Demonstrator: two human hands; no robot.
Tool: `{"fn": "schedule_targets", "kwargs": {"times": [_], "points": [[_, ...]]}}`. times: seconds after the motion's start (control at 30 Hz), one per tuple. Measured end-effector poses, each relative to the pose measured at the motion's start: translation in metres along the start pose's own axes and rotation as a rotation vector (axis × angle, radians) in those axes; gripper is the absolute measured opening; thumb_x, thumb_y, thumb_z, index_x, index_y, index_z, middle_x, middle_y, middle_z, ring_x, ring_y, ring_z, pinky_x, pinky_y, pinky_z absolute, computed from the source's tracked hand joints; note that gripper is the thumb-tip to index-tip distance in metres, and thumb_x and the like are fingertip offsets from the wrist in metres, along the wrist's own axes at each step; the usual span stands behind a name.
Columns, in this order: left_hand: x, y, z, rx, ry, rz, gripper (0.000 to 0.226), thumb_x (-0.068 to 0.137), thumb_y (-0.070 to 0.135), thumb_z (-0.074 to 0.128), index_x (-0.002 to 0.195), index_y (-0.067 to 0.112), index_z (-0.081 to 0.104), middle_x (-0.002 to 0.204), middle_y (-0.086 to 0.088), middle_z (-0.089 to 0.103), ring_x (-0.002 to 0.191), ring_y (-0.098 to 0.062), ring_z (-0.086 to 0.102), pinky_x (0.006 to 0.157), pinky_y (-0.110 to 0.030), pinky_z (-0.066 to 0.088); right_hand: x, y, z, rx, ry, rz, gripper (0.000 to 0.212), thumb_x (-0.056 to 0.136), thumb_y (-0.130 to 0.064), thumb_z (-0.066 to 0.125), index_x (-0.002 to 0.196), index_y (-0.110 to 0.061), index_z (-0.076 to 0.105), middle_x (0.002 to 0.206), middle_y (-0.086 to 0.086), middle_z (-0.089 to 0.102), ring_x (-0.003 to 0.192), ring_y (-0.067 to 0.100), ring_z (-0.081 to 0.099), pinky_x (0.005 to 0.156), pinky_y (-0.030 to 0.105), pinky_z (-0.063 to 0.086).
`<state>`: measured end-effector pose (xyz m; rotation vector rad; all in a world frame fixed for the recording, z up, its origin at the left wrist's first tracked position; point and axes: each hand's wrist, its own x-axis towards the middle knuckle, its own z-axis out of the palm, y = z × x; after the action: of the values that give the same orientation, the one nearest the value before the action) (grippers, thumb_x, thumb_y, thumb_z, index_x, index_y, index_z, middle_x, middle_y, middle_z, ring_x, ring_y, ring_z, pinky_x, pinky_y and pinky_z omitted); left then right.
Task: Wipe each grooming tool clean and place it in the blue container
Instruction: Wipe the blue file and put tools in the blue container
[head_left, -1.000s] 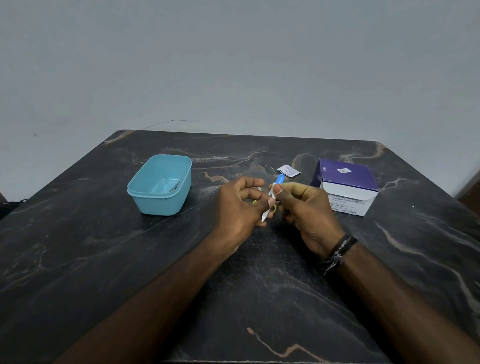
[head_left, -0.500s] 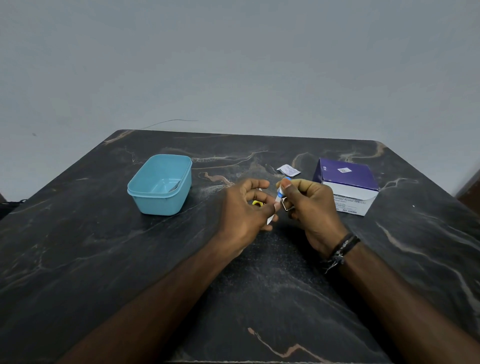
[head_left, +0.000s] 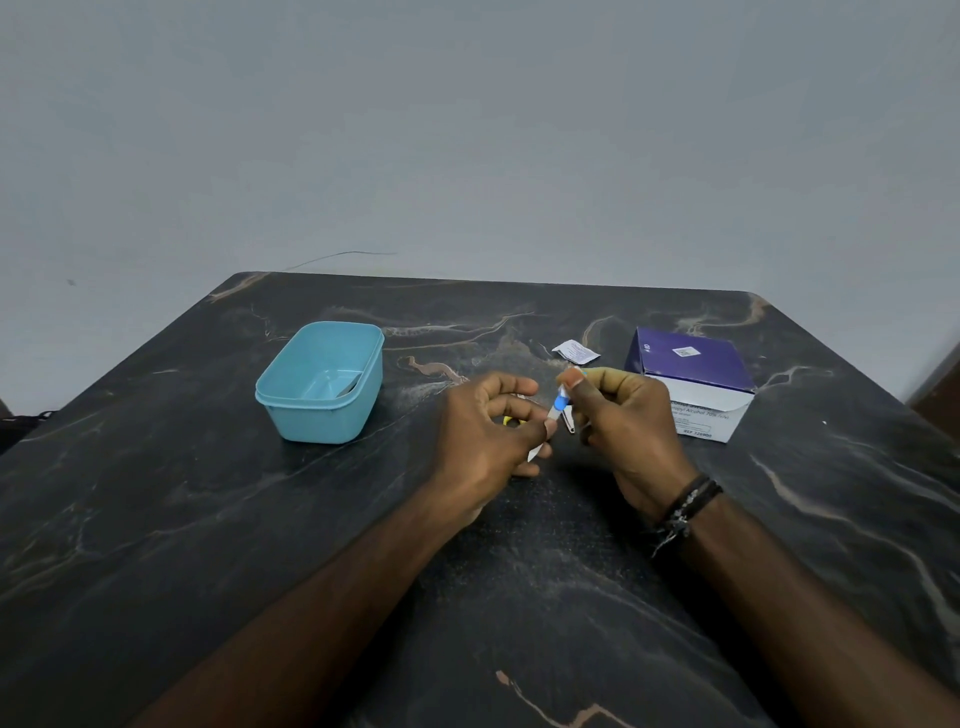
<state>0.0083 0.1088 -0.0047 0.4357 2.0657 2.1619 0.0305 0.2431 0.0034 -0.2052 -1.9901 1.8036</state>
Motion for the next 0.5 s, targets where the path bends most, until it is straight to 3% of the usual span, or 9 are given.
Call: {"fn": "schedule_targets", "kwargs": {"times": [0.13,0.37,0.5], "points": [[-0.002,-0.002,0.001,0.007,0.0,0.006,0.032,0.079,0.002,0.076,0.106,0.008,0.061,0.08,-0.009,0.073,0.061,-0.025,0.069,0.056,-0.039,0.058,0.001,0.001,-0.005,0.01,0.006,-0.003,0.029,0.094,-0.021,0.063,0.071,-0.002,0.065,0.056,0.009,0.045,0.046,0.011,0.034,0.043,0.021,0.029],[0.002,-0.007,-0.001,0.021,0.079,0.063,0.031,0.076,0.0,0.077,0.1,0.013,0.063,0.077,-0.009,0.074,0.066,-0.027,0.073,0.068,-0.047,0.061,-0.007,0.004,0.003,-0.003,-0.126,-0.008,0.027,0.093,-0.014,0.062,0.07,-0.002,0.067,0.051,-0.004,0.061,0.043,0.0,0.048,0.046,0.012,0.038],[0.003,-0.006,0.0,-0.003,0.078,0.047,0.031,0.076,-0.001,0.077,0.102,0.011,0.063,0.077,-0.009,0.074,0.064,-0.027,0.071,0.065,-0.048,0.061,-0.007,0.002,0.004,-0.02,-0.112,-0.005,0.028,0.093,-0.013,0.062,0.067,-0.004,0.067,0.048,-0.007,0.06,0.041,-0.001,0.047,0.044,0.011,0.036]]}}
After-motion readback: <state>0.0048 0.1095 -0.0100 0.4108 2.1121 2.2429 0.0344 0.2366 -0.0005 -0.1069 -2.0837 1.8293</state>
